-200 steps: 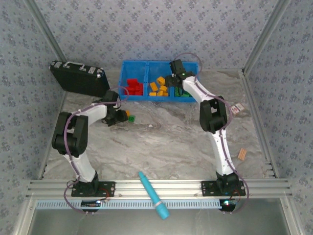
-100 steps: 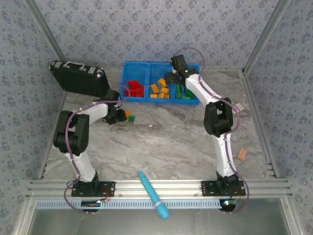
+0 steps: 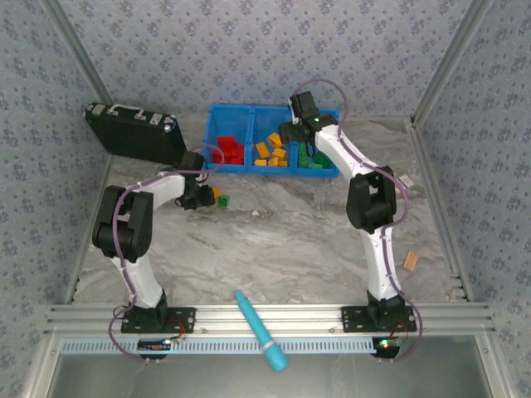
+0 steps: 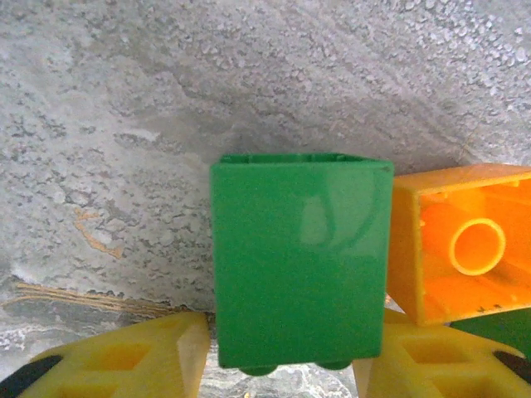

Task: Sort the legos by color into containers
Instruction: Pick up the lego from the middle-left of the table, then place the lego in the container.

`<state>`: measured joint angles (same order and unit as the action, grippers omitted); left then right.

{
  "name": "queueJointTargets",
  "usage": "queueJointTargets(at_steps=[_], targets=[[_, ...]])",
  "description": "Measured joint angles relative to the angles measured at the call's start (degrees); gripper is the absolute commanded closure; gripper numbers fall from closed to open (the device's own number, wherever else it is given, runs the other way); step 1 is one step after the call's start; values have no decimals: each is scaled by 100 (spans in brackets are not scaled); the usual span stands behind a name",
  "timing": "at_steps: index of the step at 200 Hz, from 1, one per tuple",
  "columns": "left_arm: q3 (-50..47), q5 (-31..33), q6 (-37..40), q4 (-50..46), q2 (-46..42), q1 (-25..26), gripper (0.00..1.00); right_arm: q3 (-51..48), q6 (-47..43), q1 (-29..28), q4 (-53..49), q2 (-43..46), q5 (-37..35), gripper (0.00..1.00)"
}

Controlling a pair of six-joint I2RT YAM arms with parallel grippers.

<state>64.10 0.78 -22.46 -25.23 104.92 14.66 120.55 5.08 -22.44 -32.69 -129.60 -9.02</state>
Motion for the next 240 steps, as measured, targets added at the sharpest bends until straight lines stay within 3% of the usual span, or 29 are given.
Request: queueJointTargets(at_steps=[44, 109, 170, 240], targets=[[48, 146, 256, -35, 48, 13, 66, -323, -20, 0, -15, 205, -13, 20], [90, 317, 487, -44, 74, 116, 80, -1504, -44, -11, -35, 1311, -205, 20], [103, 444, 599, 210, -11, 365, 83, -2354, -42, -11, 17, 1893, -280, 20], [1051, 483, 643, -197, -1316, 922, 83, -3427, -11, -11, 254, 2640, -275, 20]])
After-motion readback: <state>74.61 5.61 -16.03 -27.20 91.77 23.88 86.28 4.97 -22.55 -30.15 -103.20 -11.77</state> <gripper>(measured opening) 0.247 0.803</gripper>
